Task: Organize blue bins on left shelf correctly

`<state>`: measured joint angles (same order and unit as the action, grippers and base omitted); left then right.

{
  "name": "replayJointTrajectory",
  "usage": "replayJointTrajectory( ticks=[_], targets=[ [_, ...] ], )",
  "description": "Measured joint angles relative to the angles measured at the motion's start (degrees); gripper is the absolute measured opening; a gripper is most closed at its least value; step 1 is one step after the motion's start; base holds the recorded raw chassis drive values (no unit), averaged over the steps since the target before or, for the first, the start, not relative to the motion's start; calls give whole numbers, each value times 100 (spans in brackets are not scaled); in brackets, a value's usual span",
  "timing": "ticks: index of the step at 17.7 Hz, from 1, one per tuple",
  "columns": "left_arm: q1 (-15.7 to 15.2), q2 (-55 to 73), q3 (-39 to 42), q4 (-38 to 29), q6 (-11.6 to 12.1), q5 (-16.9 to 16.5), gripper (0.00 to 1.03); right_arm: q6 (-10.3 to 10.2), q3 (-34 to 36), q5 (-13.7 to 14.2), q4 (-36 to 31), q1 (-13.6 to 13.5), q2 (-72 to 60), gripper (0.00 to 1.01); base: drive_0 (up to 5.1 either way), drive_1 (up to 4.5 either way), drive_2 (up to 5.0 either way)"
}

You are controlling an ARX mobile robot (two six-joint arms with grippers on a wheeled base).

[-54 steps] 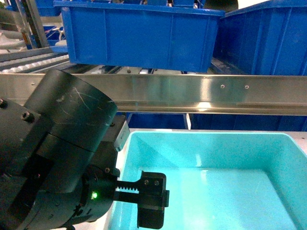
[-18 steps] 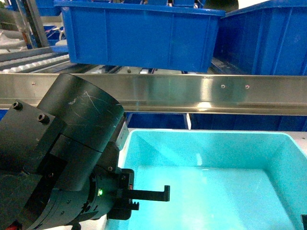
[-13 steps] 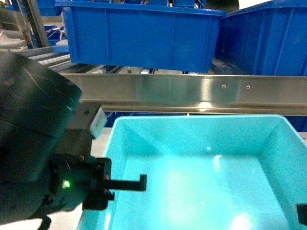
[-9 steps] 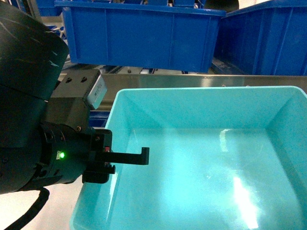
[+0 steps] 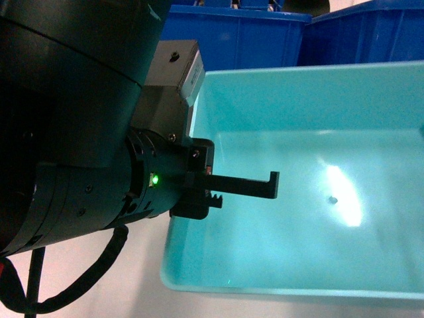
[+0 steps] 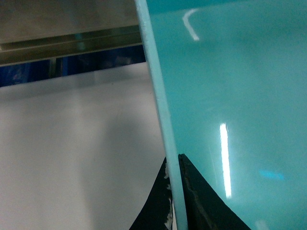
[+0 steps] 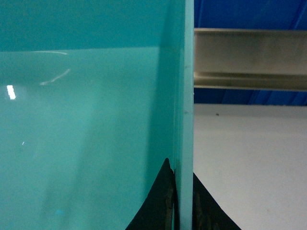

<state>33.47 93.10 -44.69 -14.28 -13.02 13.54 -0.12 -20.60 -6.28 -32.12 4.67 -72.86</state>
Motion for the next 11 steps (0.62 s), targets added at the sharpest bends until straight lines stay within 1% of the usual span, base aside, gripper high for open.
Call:
replayJointTrajectory(
  ticks=[1,2,8,9,11],
  targets=[
    [9,0,-28,-7,9,9,2,79,-2,-11,-107,26,46,2,0,0,0],
    [4,0,-33,0,28,11,2,111,-2,-28,-90,24,72,2,0,0,0],
    [-9,2,-31,35,68,7,2,129,0,-66,-52,22,59,2,0,0,0],
    [-9,2,-31,35,68,7,2,129,0,-63,-52,22,59,2,3,-120,126],
    [-9,0,-31,24,77,4,2,129,0,-66,-55,22,59,2,6,-343,355]
  ],
)
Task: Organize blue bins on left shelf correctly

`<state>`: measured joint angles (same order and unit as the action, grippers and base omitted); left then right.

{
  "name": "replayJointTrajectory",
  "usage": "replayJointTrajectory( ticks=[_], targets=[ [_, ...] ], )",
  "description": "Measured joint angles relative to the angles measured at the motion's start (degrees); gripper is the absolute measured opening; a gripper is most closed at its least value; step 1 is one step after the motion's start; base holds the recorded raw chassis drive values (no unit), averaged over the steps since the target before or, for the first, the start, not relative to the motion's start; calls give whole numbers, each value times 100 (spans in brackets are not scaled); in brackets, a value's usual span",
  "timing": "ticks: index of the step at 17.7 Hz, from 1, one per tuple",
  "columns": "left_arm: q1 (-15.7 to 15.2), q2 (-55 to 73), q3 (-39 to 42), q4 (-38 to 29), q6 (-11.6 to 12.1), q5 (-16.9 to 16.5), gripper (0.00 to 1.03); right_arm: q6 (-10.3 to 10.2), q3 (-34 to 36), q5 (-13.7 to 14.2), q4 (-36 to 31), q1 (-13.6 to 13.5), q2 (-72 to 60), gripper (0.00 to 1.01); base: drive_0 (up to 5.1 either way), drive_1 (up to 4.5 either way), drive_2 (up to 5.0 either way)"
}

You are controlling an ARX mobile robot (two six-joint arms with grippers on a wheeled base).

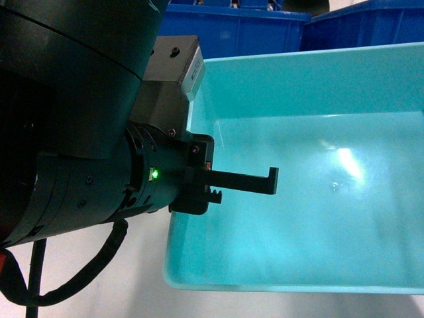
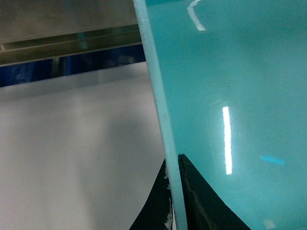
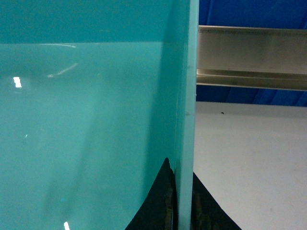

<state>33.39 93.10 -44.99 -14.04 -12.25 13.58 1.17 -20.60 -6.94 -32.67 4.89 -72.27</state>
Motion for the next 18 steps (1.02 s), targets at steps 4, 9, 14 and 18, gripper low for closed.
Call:
replayJointTrajectory(
  ticks=[4,9,14,18],
  targets=[
    [-11,2,0,2,26,-2,2,0,0,-13,2,0,0,2,-4,-399,392],
    [4,2,0,9,26,7,2,0,2,0,13,0,0,2,-328,-81,440],
    [4,2,0,24,24,11,2,-2,2,0,15,0,0,2,-499,221,257],
    [4,2,0,15,26,-2,2,0,2,-15,0,0,0,2,-499,246,246]
  ],
)
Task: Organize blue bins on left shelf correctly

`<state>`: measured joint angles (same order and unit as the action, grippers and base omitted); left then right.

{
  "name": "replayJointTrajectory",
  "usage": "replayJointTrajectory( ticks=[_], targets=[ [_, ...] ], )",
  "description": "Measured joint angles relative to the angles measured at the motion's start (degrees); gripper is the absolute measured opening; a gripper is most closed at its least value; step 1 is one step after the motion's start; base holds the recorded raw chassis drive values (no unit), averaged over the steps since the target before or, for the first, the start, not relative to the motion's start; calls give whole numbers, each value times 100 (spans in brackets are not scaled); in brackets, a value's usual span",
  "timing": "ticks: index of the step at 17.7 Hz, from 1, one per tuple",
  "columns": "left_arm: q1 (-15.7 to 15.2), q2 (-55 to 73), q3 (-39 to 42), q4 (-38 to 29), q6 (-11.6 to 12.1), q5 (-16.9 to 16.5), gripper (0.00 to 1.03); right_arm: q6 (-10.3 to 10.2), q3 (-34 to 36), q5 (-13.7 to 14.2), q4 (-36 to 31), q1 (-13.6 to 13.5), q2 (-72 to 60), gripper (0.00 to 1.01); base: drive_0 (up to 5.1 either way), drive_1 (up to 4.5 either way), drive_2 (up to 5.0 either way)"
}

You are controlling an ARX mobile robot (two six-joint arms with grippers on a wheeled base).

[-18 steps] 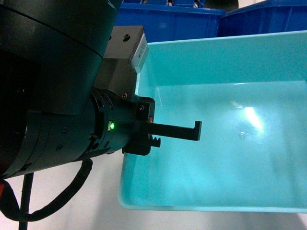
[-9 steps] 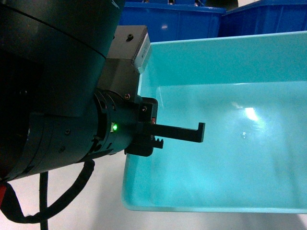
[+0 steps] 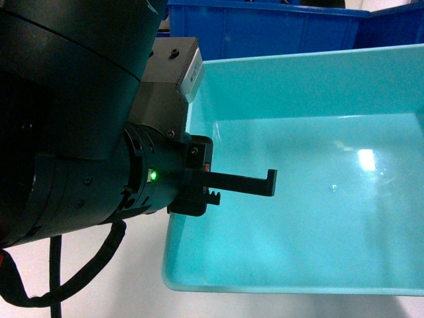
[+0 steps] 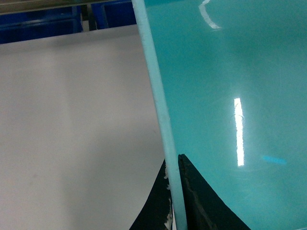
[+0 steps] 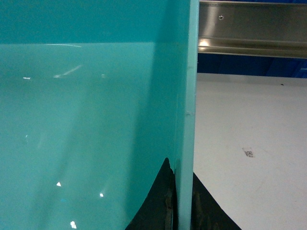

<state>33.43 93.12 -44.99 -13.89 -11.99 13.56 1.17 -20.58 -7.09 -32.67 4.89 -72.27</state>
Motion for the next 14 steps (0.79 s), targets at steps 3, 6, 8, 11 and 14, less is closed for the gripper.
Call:
replayJointTrajectory(
  ticks=[3,6,8,11,14],
  targets=[
    [0,0,0,4,0,7,2,0,2,15,9,0,0,2,-499,246,246],
    [0,0,0,-9,0,-2,2,0,2,-2,2,0,0,2,-502,244,244],
    [0,0,0,-2,0,4,2,0,2,4,2,0,0,2,-507,239,239],
    [0,0,0,-2,0,13,2,0,2,7,4,0,0,2,-508,237,237],
    [0,0,0,-9,0,9,2,0,2,9,0,0,0,2,-501,245,245]
  ],
)
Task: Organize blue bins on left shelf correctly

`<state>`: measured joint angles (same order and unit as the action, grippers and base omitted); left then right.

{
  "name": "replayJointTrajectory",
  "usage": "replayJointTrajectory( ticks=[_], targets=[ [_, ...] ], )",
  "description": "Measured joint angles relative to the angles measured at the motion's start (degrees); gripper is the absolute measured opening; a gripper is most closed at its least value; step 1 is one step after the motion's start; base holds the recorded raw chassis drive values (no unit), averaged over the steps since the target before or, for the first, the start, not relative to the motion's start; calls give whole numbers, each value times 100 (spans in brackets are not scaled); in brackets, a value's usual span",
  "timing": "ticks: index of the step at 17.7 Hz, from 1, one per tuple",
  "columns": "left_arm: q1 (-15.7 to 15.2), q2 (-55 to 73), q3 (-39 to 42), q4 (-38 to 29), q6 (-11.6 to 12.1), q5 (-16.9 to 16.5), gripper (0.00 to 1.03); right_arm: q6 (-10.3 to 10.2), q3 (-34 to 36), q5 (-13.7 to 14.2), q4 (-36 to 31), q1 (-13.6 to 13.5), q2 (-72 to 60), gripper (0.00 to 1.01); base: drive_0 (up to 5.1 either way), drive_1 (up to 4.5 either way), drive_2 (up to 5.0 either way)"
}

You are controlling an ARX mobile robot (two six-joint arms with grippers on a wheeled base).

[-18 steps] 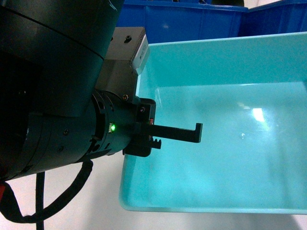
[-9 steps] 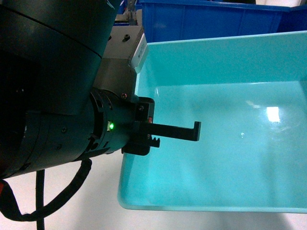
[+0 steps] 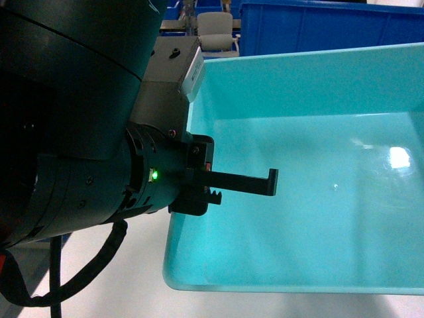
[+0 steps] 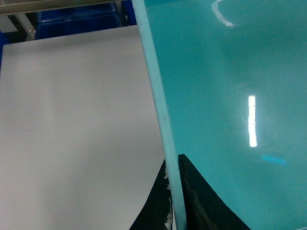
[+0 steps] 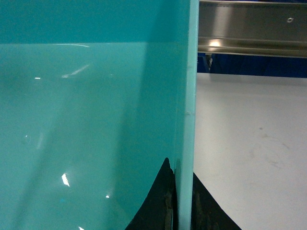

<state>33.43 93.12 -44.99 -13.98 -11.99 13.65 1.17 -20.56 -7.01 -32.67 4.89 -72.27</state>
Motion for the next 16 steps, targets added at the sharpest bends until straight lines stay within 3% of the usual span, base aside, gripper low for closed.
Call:
replayJointTrajectory(
  ticks=[16],
  targets=[
    [0,0,0,9,0,0,2,0,0,-7,0,0,0,2,-504,242,242]
  ],
)
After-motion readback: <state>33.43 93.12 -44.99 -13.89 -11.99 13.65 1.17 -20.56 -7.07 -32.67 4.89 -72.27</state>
